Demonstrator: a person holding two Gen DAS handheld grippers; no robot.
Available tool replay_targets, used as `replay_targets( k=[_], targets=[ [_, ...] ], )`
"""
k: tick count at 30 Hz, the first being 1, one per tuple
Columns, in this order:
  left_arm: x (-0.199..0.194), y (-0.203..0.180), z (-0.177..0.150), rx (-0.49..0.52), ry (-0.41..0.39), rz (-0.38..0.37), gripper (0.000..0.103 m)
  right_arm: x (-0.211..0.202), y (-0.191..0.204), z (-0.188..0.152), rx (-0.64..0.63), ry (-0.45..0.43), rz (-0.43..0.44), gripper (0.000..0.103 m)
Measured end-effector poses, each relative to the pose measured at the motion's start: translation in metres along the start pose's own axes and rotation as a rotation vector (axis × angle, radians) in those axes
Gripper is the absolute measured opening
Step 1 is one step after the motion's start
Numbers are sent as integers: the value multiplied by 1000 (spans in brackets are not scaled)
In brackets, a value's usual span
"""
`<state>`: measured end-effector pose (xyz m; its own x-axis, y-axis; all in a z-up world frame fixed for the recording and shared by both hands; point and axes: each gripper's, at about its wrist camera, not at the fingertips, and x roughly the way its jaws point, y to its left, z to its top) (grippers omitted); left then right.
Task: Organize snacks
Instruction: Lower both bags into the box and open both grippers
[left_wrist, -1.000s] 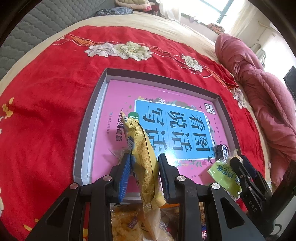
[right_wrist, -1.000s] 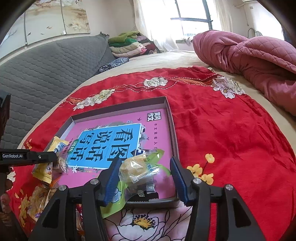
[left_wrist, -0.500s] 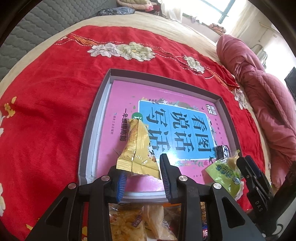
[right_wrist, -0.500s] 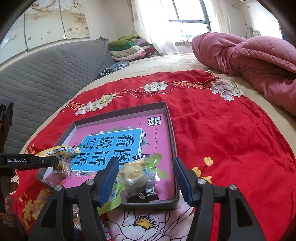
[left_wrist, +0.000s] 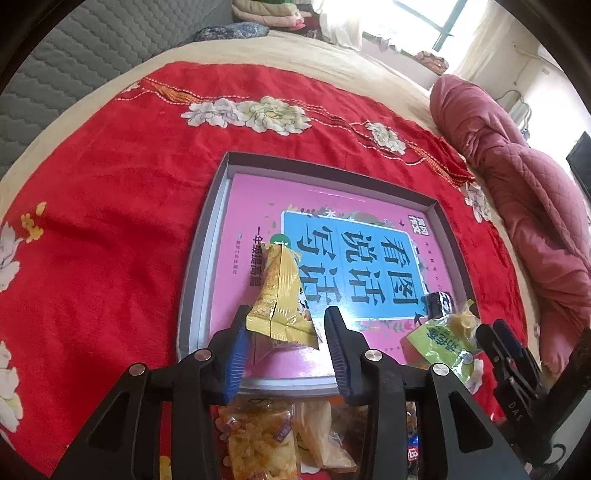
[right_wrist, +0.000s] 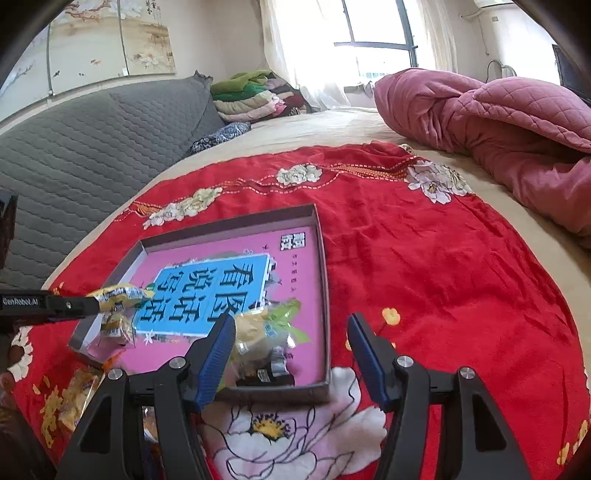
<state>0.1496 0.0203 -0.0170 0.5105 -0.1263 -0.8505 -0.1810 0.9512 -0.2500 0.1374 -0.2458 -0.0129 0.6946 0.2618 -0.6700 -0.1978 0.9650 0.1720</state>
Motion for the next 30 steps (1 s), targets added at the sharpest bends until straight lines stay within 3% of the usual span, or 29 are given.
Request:
replay_targets(
  k=[10,23,27,30],
  targets=[
    [-7,-2,-6,22,5,-11,44,21,10,-11,-75,87,-51,63],
    [-21,-2,-4,30,-19,-9,55,22,7,-6,-52,49,-39,63],
    [-25,0,-4,30,-25,-10,57,15,3,-4,-31,31,-25,71],
    [-29,1,-4,29,-30,-9,58,10,3,-4,-27,21,-18,72]
  ],
)
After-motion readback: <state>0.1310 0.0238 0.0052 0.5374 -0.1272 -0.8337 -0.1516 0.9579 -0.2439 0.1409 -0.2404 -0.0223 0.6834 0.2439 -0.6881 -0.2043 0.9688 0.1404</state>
